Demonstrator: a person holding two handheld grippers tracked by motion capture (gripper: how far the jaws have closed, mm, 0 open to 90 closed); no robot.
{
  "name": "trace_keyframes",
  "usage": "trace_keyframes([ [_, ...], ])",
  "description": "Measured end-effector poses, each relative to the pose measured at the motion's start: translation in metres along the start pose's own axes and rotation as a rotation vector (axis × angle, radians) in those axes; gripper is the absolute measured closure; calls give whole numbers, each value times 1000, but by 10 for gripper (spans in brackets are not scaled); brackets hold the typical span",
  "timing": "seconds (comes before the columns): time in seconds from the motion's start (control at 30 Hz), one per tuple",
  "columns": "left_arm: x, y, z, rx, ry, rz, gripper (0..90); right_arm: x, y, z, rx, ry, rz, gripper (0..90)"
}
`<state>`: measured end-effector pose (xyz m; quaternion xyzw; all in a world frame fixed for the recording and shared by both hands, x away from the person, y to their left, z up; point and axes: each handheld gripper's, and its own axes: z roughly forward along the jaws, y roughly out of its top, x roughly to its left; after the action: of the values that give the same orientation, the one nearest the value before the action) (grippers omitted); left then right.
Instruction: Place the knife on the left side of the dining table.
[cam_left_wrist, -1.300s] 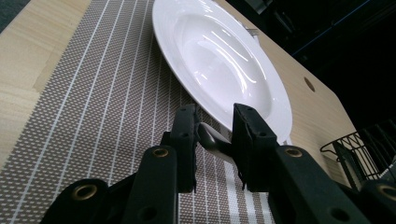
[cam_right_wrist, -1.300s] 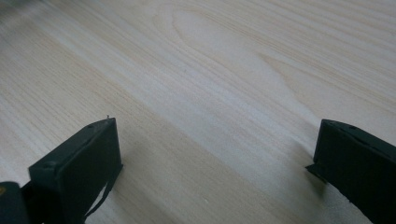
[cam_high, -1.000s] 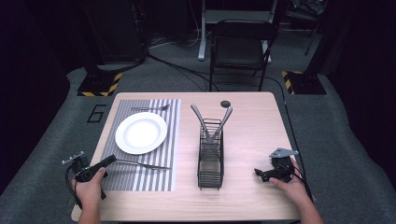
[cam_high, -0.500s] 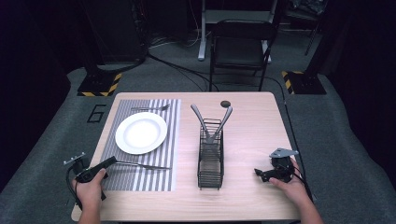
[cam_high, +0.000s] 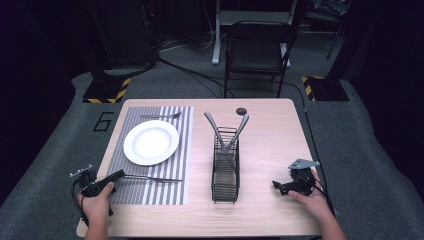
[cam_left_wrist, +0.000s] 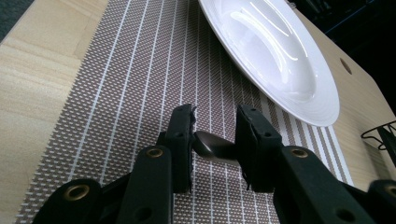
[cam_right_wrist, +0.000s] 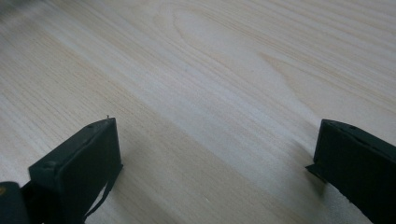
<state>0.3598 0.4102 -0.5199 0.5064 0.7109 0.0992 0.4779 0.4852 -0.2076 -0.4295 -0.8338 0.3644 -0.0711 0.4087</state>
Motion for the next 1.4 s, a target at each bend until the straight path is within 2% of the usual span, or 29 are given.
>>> trace_keyframes([
  [0.57, 4, -2, 3, 43, 47, 18, 660, 0, 0, 0, 0, 0, 0, 0],
  [0.7, 4, -2, 4, 39, 76, 25, 646, 0, 0, 0, 1, 0, 1, 0],
  [0.77, 4, -1, 2, 20, 62, 25, 652, 0, 0, 0, 0, 0, 0, 0],
  [0.83, 3, -1, 2, 19, 69, 45, 652, 0, 0, 0, 0, 0, 0, 0],
  [0.9, 3, -1, 2, 21, 66, 44, 650, 0, 0, 0, -2, 0, -2, 0],
  [0.93, 2, -1, 1, 19, 65, 31, 650, 0, 0, 0, -2, 1, -1, 0],
  [1.03, 1, 0, 1, 11, 67, 36, 642, 0, 0, 0, 0, 0, 0, 0],
  [1.07, 1, 0, 0, 14, 66, 54, 637, 0, 0, 0, 0, 0, 0, 0],
  [1.2, -4, 2, -2, 0, 70, 78, 592, 0, 0, 0, 0, 0, 0, 0],
  [1.23, -5, 2, -2, -3, 66, 98, 580, 0, 0, 0, 0, 0, 0, 0],
  [1.3, -9, 2, -2, -10, 61, 99, 561, 0, 0, 0, 0, 0, 0, 0],
  [1.4, -14, 3, -2, -1, 55, 143, 542, 0, 0, 0, 0, 0, 0, 0],
])
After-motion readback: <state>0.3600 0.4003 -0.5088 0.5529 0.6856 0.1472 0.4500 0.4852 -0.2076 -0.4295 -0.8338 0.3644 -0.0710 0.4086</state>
